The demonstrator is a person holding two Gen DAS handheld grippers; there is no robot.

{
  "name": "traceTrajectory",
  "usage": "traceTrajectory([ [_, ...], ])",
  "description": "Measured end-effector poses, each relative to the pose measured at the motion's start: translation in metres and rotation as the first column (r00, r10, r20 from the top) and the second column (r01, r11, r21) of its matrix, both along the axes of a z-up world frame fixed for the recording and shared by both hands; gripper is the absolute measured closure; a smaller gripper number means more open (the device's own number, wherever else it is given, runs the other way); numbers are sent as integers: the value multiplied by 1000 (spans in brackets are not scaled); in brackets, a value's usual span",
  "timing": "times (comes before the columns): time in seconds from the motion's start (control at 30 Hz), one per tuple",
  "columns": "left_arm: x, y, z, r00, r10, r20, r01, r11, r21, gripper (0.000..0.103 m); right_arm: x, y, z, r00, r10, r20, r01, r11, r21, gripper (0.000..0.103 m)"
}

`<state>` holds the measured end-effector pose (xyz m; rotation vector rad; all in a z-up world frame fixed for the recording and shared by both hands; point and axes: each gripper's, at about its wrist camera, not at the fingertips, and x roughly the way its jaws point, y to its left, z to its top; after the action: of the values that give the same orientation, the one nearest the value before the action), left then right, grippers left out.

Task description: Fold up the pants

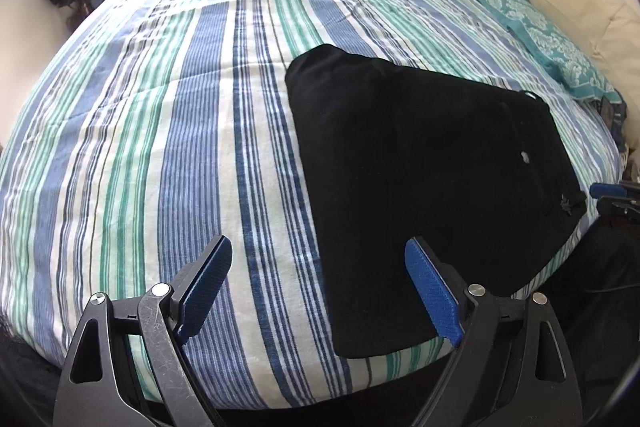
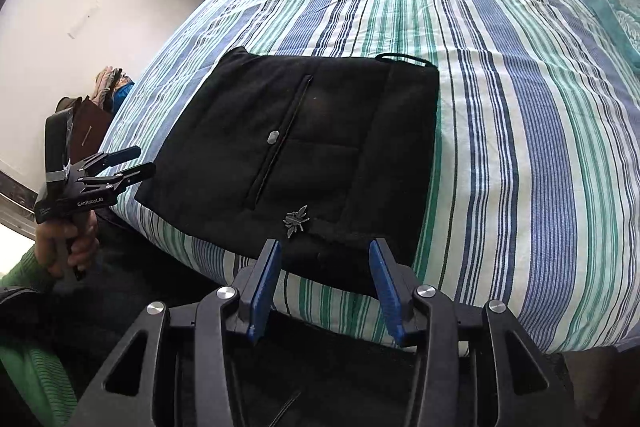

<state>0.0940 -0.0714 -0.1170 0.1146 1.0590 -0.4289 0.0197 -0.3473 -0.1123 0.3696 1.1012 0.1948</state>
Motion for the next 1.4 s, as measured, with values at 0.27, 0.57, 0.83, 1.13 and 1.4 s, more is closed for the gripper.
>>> traceTrajectory([
  [0.27, 70, 36, -30, 956, 25, -291, -114, 949, -293, 11, 24, -85, -48, 972, -218, -88, 235, 882, 408, 33],
  [0.57, 94, 9, -47, 924, -83, -372, -82, 910, -407, 10, 57, -82, -88, 983, -115, -144, 172, 854, 491, 26],
  [0.83, 86, -29, -51, 919, -161, -361, 35, 942, -332, 60, 89, -63, -102, 983, -115, -143, 175, 813, 556, 37],
  [1.13, 88, -5, 5, 952, -115, -282, -10, 913, -409, 83, 111, -28, -37, 994, -104, -17, 99, 874, 475, 71],
  [1.4, 182, 38, 55, 990, 36, -139, -86, 924, -374, 82, 227, 6, 14, 988, -75, 137, 1, 882, 472, 72],
])
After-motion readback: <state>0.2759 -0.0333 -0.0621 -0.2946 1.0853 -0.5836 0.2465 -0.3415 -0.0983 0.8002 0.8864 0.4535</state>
